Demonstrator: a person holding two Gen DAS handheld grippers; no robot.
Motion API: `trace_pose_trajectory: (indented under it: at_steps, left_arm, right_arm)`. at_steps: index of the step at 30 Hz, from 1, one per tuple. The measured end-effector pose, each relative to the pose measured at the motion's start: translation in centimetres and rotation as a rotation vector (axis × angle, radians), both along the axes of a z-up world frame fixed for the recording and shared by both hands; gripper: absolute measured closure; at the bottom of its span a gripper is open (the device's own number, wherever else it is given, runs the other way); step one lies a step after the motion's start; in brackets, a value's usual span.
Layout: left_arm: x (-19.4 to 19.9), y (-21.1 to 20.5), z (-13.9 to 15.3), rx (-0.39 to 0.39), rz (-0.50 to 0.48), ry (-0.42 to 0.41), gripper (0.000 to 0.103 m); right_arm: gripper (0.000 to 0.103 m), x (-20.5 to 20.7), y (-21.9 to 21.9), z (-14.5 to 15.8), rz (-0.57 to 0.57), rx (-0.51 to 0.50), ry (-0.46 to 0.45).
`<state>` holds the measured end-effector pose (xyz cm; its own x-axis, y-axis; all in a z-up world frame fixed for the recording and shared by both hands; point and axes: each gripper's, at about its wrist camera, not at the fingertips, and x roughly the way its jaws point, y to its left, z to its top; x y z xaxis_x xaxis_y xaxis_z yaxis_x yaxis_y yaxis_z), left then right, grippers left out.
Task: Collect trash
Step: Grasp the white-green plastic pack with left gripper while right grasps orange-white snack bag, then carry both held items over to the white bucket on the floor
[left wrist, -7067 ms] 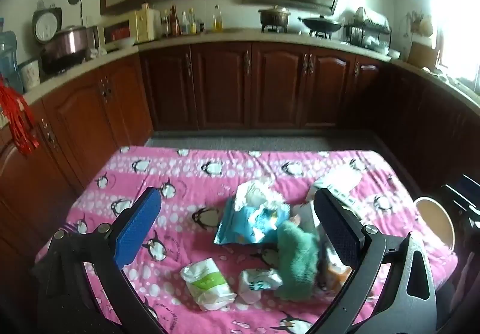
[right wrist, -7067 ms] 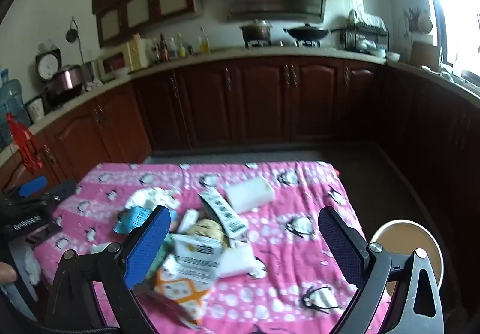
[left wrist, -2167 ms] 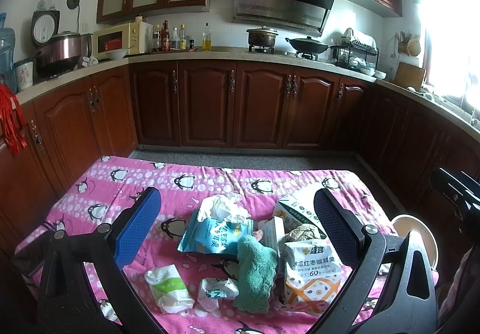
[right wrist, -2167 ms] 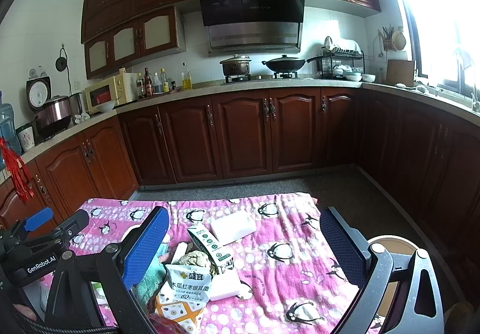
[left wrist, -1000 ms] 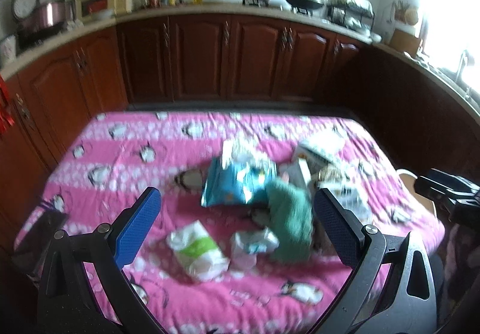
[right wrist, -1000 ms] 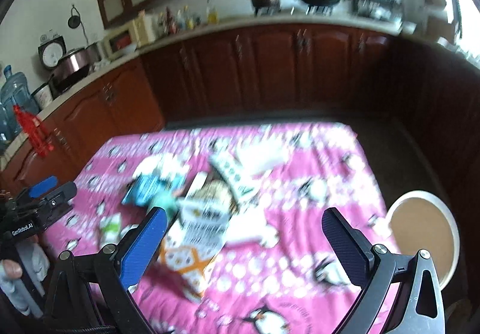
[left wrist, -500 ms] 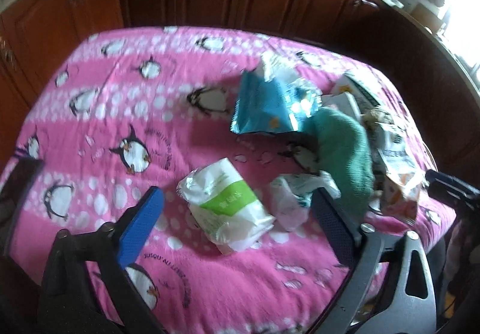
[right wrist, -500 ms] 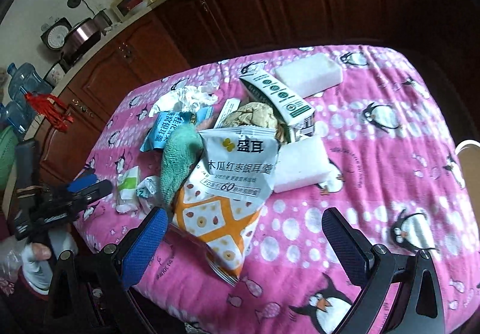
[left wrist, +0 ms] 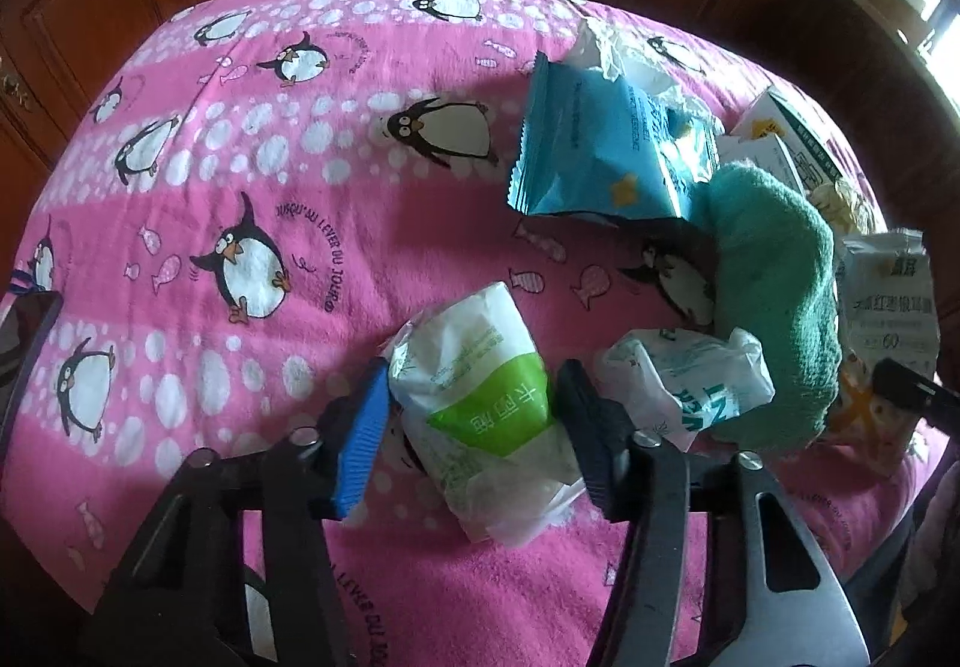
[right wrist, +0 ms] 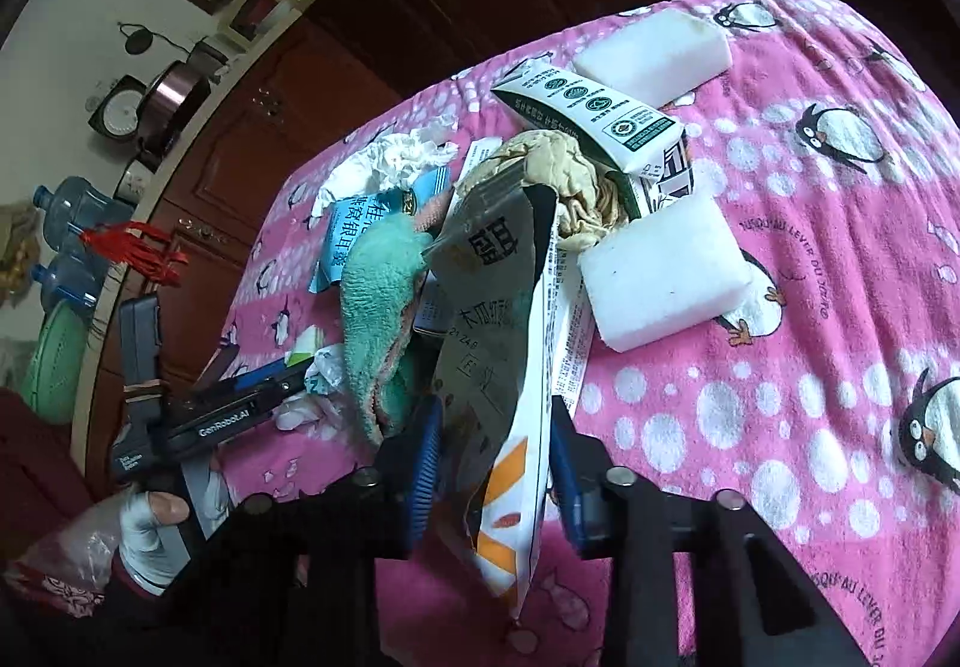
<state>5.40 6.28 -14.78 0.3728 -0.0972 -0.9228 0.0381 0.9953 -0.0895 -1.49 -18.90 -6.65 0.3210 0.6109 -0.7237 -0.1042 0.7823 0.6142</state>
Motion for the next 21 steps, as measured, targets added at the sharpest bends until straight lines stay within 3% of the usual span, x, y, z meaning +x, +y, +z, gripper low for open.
trace_pose_trajectory:
  at_steps: [5, 15, 21]
  left_arm:
    - [-0.7, -0.1, 1.1, -0.002, 0.002, -0.016, 0.068]
    - [-2.0, -0.9, 6.2, 0.008, -0.033, -0.118, 0.070]
    - [-2.5, -4.3, 9.1, -0.078, -0.119, -0.150, 0.070]
  right_arm:
    - [0.079, -0.6, -0.8, 2.0, 0.020, -0.017, -0.069]
    - [0.081, -1.7, -5.2, 5.6, -0.037, -0.042, -0.160]
    - [0.081, -2.6, -9.9, 6.8, -0.124, -0.076, -0.185]
